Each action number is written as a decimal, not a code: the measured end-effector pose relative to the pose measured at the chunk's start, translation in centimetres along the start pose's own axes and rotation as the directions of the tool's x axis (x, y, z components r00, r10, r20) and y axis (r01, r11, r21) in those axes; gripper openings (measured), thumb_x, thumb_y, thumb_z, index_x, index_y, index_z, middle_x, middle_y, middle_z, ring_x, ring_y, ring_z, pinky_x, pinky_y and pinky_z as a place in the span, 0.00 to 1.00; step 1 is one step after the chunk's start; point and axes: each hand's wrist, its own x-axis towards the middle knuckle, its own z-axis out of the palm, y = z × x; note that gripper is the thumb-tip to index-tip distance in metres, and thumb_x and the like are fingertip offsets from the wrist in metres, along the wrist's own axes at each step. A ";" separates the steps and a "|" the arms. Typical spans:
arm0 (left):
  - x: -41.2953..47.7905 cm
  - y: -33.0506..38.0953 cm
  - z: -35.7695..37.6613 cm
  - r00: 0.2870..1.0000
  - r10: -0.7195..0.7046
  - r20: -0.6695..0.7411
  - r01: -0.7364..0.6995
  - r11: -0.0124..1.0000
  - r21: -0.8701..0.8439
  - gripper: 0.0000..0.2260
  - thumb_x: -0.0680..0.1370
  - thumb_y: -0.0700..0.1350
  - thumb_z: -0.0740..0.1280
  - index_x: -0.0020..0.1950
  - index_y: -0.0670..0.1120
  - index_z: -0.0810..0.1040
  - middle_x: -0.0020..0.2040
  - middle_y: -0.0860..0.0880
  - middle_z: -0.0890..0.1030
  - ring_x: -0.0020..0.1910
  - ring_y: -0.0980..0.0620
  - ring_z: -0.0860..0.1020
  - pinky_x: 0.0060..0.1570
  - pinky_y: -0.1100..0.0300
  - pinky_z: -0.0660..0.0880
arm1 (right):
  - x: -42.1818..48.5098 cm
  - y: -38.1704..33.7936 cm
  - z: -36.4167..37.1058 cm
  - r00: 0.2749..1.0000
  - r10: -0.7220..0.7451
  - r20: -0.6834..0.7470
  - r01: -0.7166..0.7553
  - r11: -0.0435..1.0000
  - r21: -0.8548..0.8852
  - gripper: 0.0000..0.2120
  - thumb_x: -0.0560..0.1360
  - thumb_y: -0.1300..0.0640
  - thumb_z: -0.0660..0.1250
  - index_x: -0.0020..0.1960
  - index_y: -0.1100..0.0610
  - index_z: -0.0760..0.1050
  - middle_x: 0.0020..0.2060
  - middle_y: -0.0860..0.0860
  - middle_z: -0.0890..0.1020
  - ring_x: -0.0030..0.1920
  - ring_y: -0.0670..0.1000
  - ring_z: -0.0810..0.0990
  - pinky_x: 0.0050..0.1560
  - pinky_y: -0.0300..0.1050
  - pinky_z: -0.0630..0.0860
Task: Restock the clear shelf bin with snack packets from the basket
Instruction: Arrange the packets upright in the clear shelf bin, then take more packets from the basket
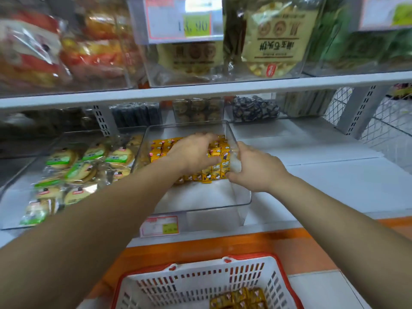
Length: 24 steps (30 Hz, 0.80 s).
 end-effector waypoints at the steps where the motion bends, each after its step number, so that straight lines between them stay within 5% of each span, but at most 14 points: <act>1: -1.8 0.1 -1.0 1.000 0.006 -0.011 -0.006 1.000 -0.025 0.29 0.77 0.60 0.70 0.76 0.53 0.70 0.73 0.48 0.75 0.70 0.45 0.74 0.66 0.53 0.71 | -0.4 -0.5 -0.4 0.999 0.012 -0.034 -0.015 0.997 -0.078 0.32 0.69 0.35 0.68 0.65 0.51 0.65 0.61 0.52 0.78 0.60 0.58 0.78 0.48 0.52 0.74; 5: -10.2 0.6 -4.2 0.999 0.031 -0.014 -0.032 0.987 -0.160 0.17 0.77 0.56 0.72 0.64 0.52 0.80 0.61 0.52 0.81 0.59 0.50 0.79 0.60 0.55 0.74 | -2.6 -3.1 -2.6 0.983 -0.044 -0.178 -0.002 0.968 -0.250 0.29 0.72 0.38 0.67 0.65 0.55 0.69 0.60 0.54 0.76 0.60 0.59 0.76 0.50 0.53 0.76; 10: -20.3 1.1 -3.5 0.987 0.055 0.152 -0.017 0.972 -0.236 0.08 0.77 0.54 0.72 0.54 0.55 0.82 0.46 0.59 0.83 0.45 0.58 0.80 0.46 0.57 0.78 | -8.4 -6.2 -2.9 0.960 -0.167 -0.225 0.170 0.985 -0.005 0.14 0.71 0.41 0.67 0.53 0.47 0.75 0.50 0.46 0.79 0.54 0.52 0.77 0.42 0.48 0.72; 14: -24.8 0.8 2.6 0.937 0.013 0.350 0.081 0.965 -0.251 0.09 0.77 0.53 0.72 0.55 0.52 0.83 0.49 0.52 0.86 0.48 0.52 0.83 0.51 0.56 0.78 | -13.9 -5.9 1.4 0.976 -0.191 0.101 0.180 0.977 0.115 0.08 0.69 0.41 0.68 0.44 0.42 0.74 0.41 0.39 0.80 0.46 0.46 0.79 0.43 0.44 0.73; 18: -27.6 0.4 11.2 0.842 -0.085 0.534 0.239 0.944 -0.227 0.12 0.79 0.53 0.70 0.60 0.49 0.81 0.57 0.48 0.84 0.55 0.48 0.81 0.56 0.55 0.77 | -17.6 -3.2 9.5 0.885 -0.143 0.442 0.071 0.982 0.176 0.04 0.72 0.47 0.71 0.43 0.45 0.77 0.37 0.41 0.79 0.46 0.48 0.81 0.46 0.42 0.75; 24: -30.8 -0.4 23.3 0.670 -0.210 0.712 0.478 0.856 -0.197 0.20 0.81 0.56 0.68 0.69 0.48 0.76 0.65 0.47 0.79 0.61 0.46 0.78 0.62 0.51 0.76 | -21.5 0.8 21.6 0.748 -0.040 0.662 -0.201 0.938 0.284 0.07 0.74 0.53 0.73 0.51 0.50 0.79 0.50 0.45 0.80 0.54 0.51 0.80 0.55 0.47 0.76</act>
